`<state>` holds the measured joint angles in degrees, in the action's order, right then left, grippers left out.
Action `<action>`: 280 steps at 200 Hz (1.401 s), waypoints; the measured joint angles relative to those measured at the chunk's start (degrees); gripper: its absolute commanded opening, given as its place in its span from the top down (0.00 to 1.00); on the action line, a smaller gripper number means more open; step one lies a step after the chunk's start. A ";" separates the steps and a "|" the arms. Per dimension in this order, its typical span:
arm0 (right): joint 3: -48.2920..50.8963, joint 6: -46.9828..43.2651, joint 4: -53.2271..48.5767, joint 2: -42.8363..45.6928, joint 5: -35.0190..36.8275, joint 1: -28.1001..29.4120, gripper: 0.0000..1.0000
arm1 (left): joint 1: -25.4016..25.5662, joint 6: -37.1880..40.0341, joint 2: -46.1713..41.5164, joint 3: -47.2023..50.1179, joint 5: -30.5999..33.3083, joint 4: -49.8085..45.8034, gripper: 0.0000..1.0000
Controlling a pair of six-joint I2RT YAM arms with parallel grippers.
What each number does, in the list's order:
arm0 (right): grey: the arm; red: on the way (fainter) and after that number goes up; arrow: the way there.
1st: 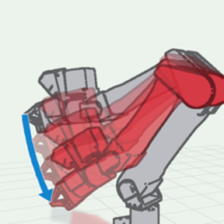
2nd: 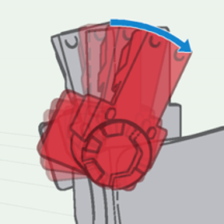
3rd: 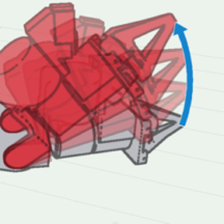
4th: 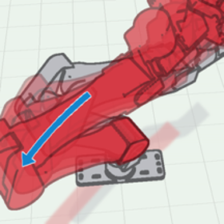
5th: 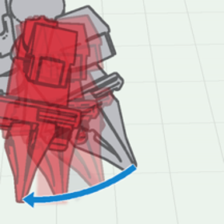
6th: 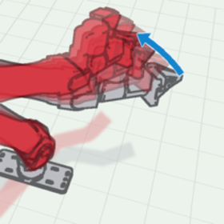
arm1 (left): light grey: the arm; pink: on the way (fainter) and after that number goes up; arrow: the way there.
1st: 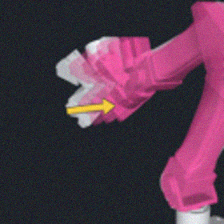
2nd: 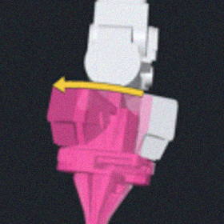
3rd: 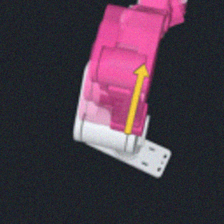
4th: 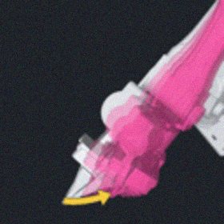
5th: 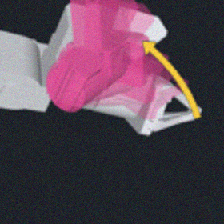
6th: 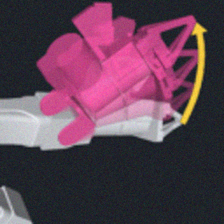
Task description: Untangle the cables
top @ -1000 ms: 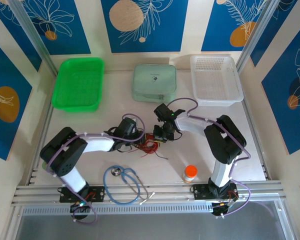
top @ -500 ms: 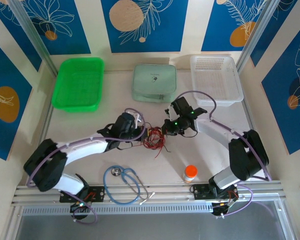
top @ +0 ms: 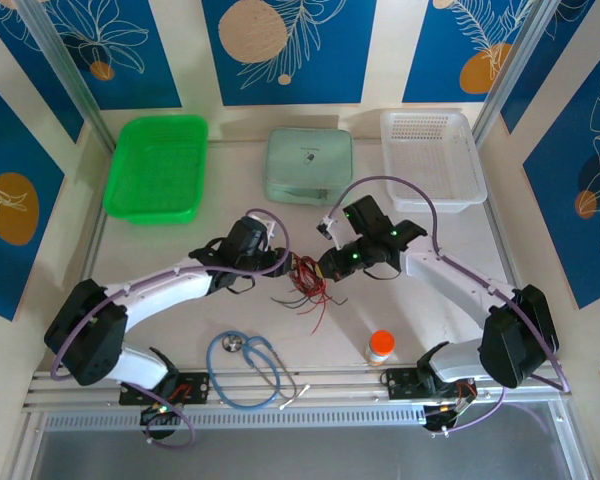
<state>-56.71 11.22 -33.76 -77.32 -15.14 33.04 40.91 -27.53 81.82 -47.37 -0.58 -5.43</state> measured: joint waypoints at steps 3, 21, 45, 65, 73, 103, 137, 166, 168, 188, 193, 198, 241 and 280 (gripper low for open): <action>0.44 0.59 0.61 0.07 -0.66 -0.31 1.00 | -0.02 -0.39 0.13 0.00 0.00 0.20 0.26; 3.87 5.03 5.75 0.09 -5.27 -2.71 1.00 | -0.07 0.26 -0.02 0.00 -0.44 1.55 0.20; 9.55 11.91 13.73 0.02 -12.55 -7.10 1.00 | -0.09 0.96 -1.92 1.16 -1.77 3.89 0.17; 12.90 17.18 19.93 -0.94 -19.19 -11.21 1.00 | -0.09 1.95 -5.57 4.24 -5.88 6.73 0.17; 13.75 18.91 21.94 -1.40 -21.59 -12.61 1.00 | -0.09 2.19 -6.58 5.64 -8.15 8.22 0.18; 14.73 21.86 25.81 -1.57 -28.76 -16.17 1.00 | -0.09 2.38 -5.35 10.54 -13.97 14.78 0.21; 14.71 21.33 24.33 0.52 -33.94 -17.33 1.00 | -0.09 1.92 2.80 13.22 -17.57 22.01 0.22; 14.71 20.52 22.16 3.30 -37.24 -18.27 1.00 | -0.09 1.90 8.52 12.13 -21.86 29.07 0.21; 14.71 20.46 22.01 3.52 -37.48 -18.40 1.00 | -0.09 1.90 8.92 11.93 -22.18 29.59 0.21; 14.29 19.76 20.04 4.94 -38.88 -19.19 1.00 | -0.09 1.09 11.91 9.99 -25.46 34.84 0.22; 14.01 19.58 19.39 5.22 -39.08 -19.39 1.00 | -0.09 0.85 12.44 9.77 -26.27 36.46 0.24; 13.77 19.23 18.86 5.51 -39.19 -19.61 1.00 | -0.09 0.33 12.94 9.64 -27.06 38.14 0.26; 12.79 18.12 15.08 7.28 -39.34 -21.53 1.00 | -0.24 -7.96 16.98 9.97 -32.50 54.93 0.87; 12.11 16.59 10.80 8.37 -37.64 -23.39 1.00 | -0.92 -11.87 15.10 12.35 -33.48 60.02 1.00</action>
<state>-44.60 27.81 -22.96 -68.95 -52.77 9.65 39.99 -39.40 96.92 -35.03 -34.06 54.59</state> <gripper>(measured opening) 0.054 0.095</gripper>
